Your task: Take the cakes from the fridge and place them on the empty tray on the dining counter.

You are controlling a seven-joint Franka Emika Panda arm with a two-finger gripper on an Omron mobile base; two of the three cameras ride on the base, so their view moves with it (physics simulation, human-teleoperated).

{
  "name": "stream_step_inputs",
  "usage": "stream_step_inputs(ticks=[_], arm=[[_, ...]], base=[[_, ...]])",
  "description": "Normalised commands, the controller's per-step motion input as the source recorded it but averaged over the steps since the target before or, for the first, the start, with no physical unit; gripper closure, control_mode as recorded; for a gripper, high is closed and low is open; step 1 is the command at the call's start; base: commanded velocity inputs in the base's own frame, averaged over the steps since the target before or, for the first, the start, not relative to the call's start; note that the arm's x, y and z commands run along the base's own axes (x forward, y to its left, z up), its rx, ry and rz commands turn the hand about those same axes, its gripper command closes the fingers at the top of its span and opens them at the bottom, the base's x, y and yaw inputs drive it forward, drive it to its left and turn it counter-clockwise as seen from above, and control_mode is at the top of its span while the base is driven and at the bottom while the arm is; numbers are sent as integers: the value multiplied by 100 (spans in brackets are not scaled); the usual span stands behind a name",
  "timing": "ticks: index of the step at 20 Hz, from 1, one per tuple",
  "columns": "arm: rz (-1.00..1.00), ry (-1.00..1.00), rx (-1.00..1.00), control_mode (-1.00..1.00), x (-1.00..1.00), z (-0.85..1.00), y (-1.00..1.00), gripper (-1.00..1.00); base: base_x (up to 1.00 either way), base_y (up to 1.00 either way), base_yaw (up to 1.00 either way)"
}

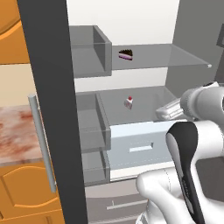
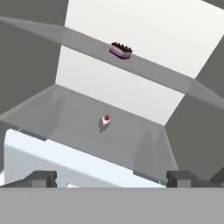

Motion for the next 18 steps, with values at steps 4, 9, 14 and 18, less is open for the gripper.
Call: stream_step_inputs(ticks=[4,9,14,18], arm=[[-6,3,12,-100,8,-1,0,-100],[-3,14,22,-100,11,0,0,-100],[0,14,1,-100,19,0,0,-100],[0,0,0,-100,18,-27,0,-100]], base=[[0,0,0],[0,0,0],[0,0,0],[0,0,0]])
